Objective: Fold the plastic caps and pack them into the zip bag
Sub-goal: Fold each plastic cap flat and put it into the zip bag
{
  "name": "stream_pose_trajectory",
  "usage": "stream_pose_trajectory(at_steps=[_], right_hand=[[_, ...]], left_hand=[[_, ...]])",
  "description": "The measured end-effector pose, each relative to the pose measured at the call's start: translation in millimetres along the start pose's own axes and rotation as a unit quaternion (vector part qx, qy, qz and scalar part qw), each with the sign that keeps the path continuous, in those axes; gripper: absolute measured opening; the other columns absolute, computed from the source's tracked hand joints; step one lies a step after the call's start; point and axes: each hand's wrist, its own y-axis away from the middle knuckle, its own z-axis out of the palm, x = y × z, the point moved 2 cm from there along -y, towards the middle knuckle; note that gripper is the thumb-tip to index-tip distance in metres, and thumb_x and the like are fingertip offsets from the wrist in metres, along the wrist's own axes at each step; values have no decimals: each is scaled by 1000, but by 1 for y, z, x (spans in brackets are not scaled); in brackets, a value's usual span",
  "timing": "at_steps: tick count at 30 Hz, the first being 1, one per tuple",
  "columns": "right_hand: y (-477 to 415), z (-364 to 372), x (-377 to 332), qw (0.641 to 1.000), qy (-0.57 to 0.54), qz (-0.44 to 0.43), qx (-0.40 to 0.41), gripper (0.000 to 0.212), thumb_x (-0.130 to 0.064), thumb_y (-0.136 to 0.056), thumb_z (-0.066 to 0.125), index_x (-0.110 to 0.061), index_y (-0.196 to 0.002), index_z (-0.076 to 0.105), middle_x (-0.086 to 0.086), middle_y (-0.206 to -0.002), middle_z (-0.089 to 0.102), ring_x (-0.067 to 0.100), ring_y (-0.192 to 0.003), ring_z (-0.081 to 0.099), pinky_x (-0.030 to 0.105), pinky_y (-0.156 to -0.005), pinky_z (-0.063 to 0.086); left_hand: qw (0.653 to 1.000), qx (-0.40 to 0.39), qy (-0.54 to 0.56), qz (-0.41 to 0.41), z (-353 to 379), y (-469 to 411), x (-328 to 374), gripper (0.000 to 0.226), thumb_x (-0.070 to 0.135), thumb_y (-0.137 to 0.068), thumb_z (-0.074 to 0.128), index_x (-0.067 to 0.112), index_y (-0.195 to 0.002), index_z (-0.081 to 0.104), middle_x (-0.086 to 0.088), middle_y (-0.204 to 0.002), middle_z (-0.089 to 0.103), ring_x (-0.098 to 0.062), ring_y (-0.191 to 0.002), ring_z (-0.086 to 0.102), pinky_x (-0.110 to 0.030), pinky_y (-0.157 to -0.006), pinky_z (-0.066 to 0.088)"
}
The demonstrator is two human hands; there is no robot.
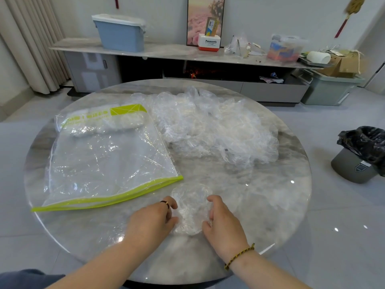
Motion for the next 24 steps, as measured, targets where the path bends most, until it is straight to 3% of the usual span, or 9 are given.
stream_pose_trajectory(at_steps=[3, 6, 7, 11, 13, 16, 18, 20, 24], right_hand=[[3, -2, -5, 997, 81, 0, -15, 50, -17, -93, 45, -21, -138, 24, -4, -132, 36, 13, -105, 51, 17, -75, 36], [2, -2, -2, 990, 97, -50, 94, 63, -8, -54, 79, -20, -109, 49, 4, -111, 57, 18, -95, 60, 21, -73, 50], [2, -1, 0, 982, 100, -95, 132, 63, -5, -44, 77, -22, -97, 48, 5, -105, 60, 20, -92, 59, 24, -71, 52], [6, -1, -11, 947, 122, -277, 109, 25, -14, -65, 38, -24, -88, 43, -3, -111, 55, 19, -109, 44, 35, -93, 35], [8, 0, -14, 944, 156, -285, 65, 27, -22, -65, 37, -26, -86, 53, -8, -98, 65, 13, -108, 47, 35, -97, 32], [9, 1, -11, 962, 153, -227, -3, 36, -36, -61, 37, -29, -78, 68, -16, -88, 68, 5, -94, 59, 32, -96, 33], [7, -1, -7, 971, 146, -187, -18, 40, -45, -59, 36, -31, -76, 69, -19, -84, 67, 0, -82, 64, 32, -92, 44], [4, -4, -3, 977, 141, -157, -16, 43, -50, -58, 34, -33, -78, 68, -21, -83, 66, -4, -78, 64, 26, -82, 53], [1, -4, 7, 978, 114, -169, -39, 49, -45, -61, 41, -20, -95, 67, -10, -97, 67, 7, -91, 64, 28, -95, 33]], left_hand=[[1000, 13, -4, 9, 2, -1, 0, 16, 35, -92, 47, 37, -95, 31, 14, -83, 54, -7, -88, 57, -14, -61, 35], [999, 17, -3, 27, 1, -1, 3, 14, 37, -92, 47, 36, -94, 33, 17, -77, 48, -5, -81, 50, -8, -58, 29], [999, 15, 2, 31, 0, -2, 3, 12, 37, -92, 48, 35, -95, 36, 20, -75, 45, -5, -80, 48, -7, -57, 28], [998, 15, -24, 62, 0, -5, 7, 21, 36, -92, 49, 32, -112, 53, 25, -90, 50, -7, -89, 53, -9, -58, 28], [995, 44, -27, 81, -3, -4, 8, 19, 31, -91, 53, 34, -108, 61, 22, -100, 59, -3, -87, 57, -6, -54, 26], [983, 73, -38, 161, -7, -2, 10, 21, 43, -76, 50, 39, -74, 71, 24, -77, 59, 0, -60, 53, -5, -37, 19], [972, 94, -30, 212, -5, -2, 6, 37, 56, -81, 38, 36, -81, 70, 19, -89, 52, -1, -70, 51, -11, -53, 36], [960, 81, -21, 269, -5, -1, 4, 45, 65, -85, 31, 32, -101, 59, 11, -109, 49, -5, -92, 48, -18, -78, 36], [947, 12, -100, 304, -1, -2, 6, 54, 47, -62, 43, 27, -111, 56, 3, -120, 62, -11, -112, 49, -25, -94, 33]])
